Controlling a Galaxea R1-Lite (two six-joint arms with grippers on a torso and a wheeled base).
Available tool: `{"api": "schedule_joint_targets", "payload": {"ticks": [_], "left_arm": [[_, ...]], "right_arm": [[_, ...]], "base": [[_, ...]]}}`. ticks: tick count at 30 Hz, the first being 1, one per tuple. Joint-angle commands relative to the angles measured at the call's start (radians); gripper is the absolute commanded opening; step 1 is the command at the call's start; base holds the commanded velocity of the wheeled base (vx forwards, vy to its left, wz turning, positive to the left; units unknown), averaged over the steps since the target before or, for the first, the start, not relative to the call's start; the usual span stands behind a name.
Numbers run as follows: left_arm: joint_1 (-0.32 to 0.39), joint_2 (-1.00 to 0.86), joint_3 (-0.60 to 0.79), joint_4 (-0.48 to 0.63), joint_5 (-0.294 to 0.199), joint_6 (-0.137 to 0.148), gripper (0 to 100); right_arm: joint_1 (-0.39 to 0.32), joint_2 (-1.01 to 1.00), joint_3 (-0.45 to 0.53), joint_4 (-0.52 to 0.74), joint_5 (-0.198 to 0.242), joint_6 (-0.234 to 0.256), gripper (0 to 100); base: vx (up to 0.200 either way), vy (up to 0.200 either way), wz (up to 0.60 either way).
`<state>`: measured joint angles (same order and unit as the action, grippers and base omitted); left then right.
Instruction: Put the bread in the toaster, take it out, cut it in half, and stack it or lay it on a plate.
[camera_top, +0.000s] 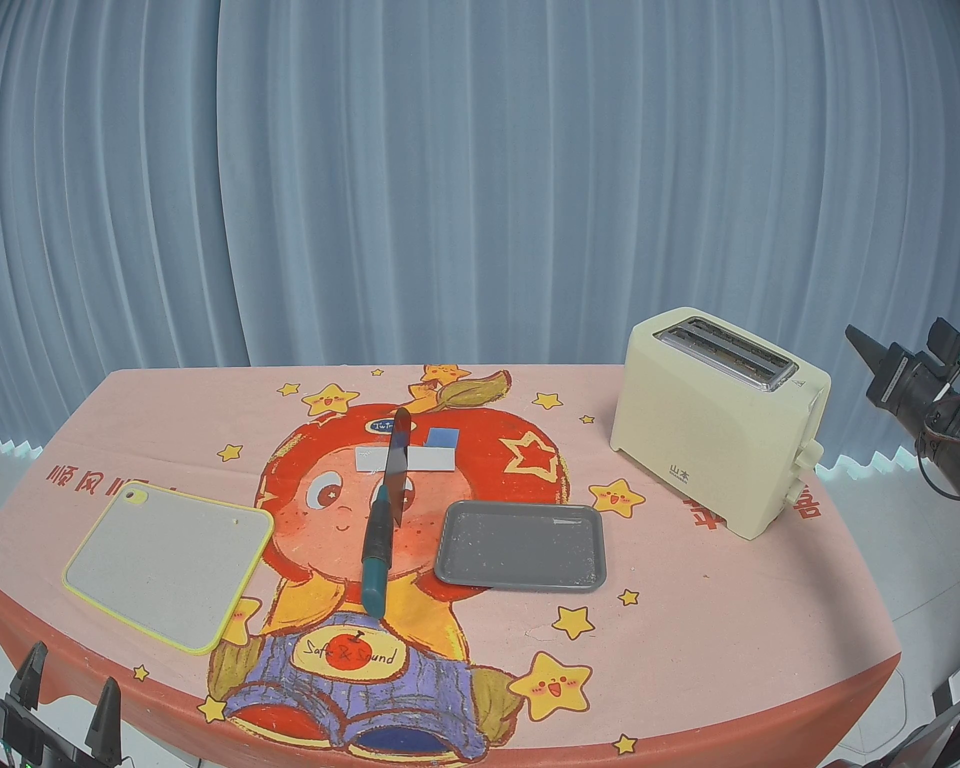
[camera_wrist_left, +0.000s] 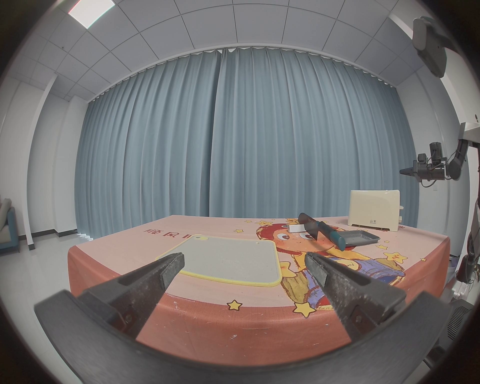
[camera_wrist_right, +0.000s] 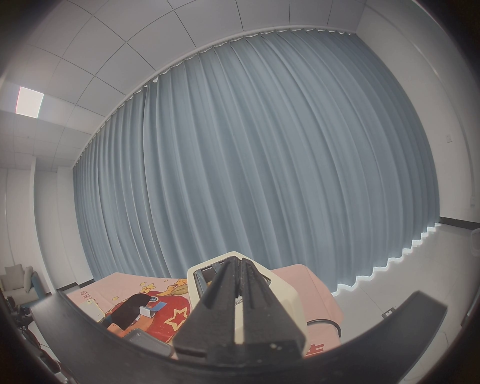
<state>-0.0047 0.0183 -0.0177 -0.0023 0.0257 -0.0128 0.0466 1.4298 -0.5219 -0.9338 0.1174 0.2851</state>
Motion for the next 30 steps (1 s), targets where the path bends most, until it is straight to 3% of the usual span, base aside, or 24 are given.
{"api": "schedule_joint_targets", "payload": {"ticks": [1, 20, 30], "left_arm": [[0.0, 0.002, 0.018, -0.001, 0.0, -0.001, 100], [0.0, 0.002, 0.018, -0.001, 0.0, -0.001, 100], [0.0, 0.002, 0.018, -0.001, 0.0, -0.001, 100]], "right_arm": [[0.002, 0.001, 0.0, 0.0, 0.001, -0.001, 0], [0.01, -0.005, 0.002, 0.0, 0.001, -0.004, 0], [0.068, -0.017, 0.02, -0.007, 0.001, -0.011, 0]], "base": [[0.0, 0.0, 0.0], [0.0, 0.0, 0.0], [0.0, 0.0, 0.0]]}}
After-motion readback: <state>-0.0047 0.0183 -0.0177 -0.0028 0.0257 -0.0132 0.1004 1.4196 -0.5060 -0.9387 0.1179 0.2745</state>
